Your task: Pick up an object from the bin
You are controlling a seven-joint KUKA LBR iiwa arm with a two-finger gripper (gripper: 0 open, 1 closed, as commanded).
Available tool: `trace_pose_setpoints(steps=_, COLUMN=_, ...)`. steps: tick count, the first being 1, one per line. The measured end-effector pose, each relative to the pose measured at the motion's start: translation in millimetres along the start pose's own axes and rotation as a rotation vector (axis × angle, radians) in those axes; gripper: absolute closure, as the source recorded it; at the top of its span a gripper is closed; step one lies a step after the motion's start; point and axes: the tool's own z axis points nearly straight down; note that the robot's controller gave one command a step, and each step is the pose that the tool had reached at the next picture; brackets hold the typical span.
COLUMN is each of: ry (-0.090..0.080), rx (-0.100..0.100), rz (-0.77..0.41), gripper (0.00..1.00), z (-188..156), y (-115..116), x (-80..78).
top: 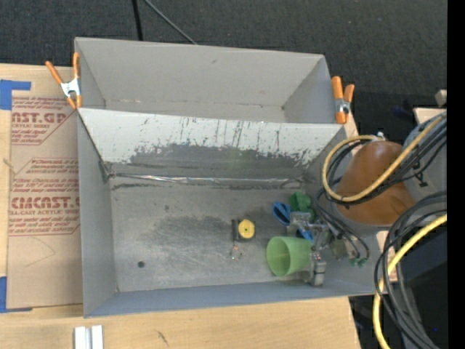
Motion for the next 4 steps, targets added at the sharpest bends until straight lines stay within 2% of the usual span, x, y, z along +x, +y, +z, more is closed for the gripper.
trace_pose_setpoints(steps=1, ry=0.013, rx=-0.002, rz=0.002, gripper=0.0, z=-32.4, y=6.7, x=2.3)
trace_pose_setpoints(steps=2, ry=0.014, rx=-0.004, rz=-0.164, gripper=0.0, z=-30.9, y=-2.9, x=2.4)
trace_pose_setpoints(steps=3, ry=0.0, rx=-0.001, rz=-0.35, gripper=0.0, z=-2.9, y=6.4, x=-2.1)
trace_pose_setpoints(steps=4, ry=-0.006, rx=0.0, rz=-0.35, gripper=0.0, z=-3.5, y=7.0, x=-4.0)
